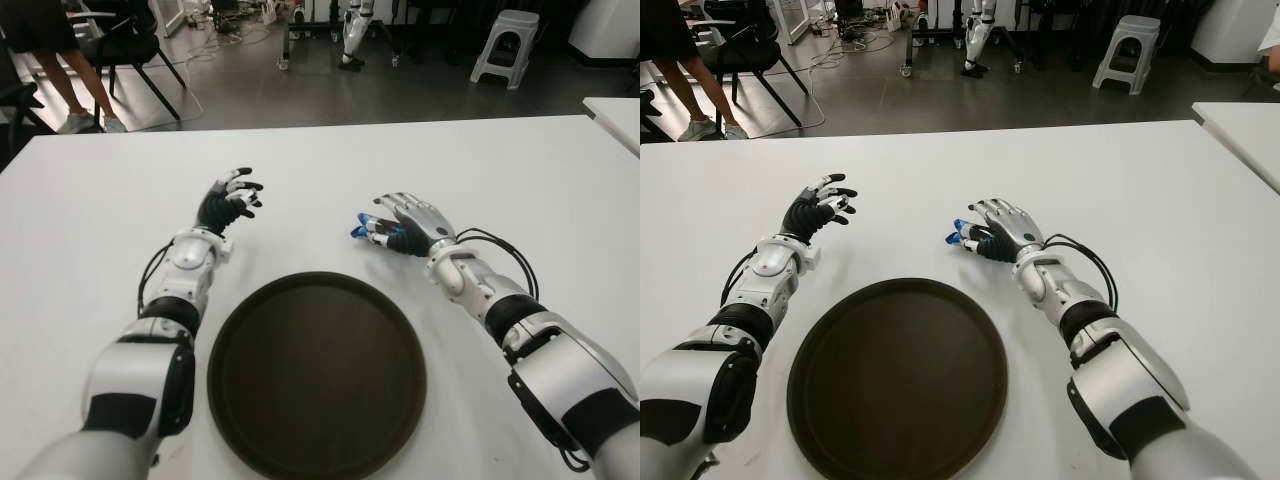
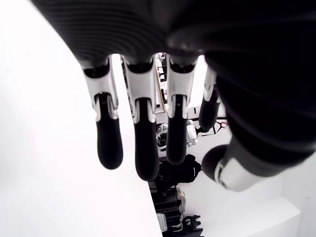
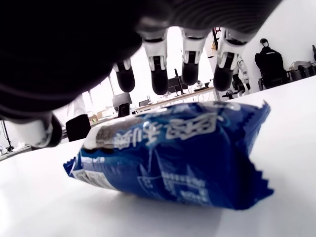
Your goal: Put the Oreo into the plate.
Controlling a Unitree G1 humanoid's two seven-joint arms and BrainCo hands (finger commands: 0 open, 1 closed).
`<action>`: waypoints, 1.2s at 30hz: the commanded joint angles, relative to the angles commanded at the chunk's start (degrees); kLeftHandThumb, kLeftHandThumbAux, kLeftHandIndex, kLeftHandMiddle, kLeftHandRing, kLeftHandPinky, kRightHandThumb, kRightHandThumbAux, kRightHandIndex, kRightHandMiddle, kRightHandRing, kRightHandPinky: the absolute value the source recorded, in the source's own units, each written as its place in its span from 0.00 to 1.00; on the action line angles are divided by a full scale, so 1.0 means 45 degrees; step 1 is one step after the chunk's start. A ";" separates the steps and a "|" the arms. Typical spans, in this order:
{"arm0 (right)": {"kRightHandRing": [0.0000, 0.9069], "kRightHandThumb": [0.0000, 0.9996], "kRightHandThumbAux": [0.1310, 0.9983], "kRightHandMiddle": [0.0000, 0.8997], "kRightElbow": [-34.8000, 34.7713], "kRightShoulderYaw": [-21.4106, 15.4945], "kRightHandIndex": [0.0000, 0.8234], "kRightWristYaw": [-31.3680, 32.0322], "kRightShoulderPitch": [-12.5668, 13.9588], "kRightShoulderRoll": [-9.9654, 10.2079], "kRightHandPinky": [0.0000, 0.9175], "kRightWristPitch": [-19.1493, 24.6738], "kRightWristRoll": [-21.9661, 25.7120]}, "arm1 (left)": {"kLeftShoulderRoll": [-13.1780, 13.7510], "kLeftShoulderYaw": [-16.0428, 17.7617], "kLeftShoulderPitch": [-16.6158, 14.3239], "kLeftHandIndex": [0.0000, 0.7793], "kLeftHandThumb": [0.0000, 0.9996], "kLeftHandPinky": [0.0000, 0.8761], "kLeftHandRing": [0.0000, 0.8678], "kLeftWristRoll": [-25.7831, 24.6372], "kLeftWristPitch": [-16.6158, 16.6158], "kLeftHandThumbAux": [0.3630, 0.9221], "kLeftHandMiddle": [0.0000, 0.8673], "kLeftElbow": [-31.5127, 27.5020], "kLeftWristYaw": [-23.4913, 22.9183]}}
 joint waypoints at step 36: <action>0.07 0.33 0.21 0.00 0.0090 0.0254 0.00 -0.0107 0.0036 0.0175 0.16 0.0288 -0.0085 | 0.0016 0.0027 -0.0009 0.23 0.18 0.52 0.49 0.0006 0.0009 0.51 0.39 0.0048 -0.0017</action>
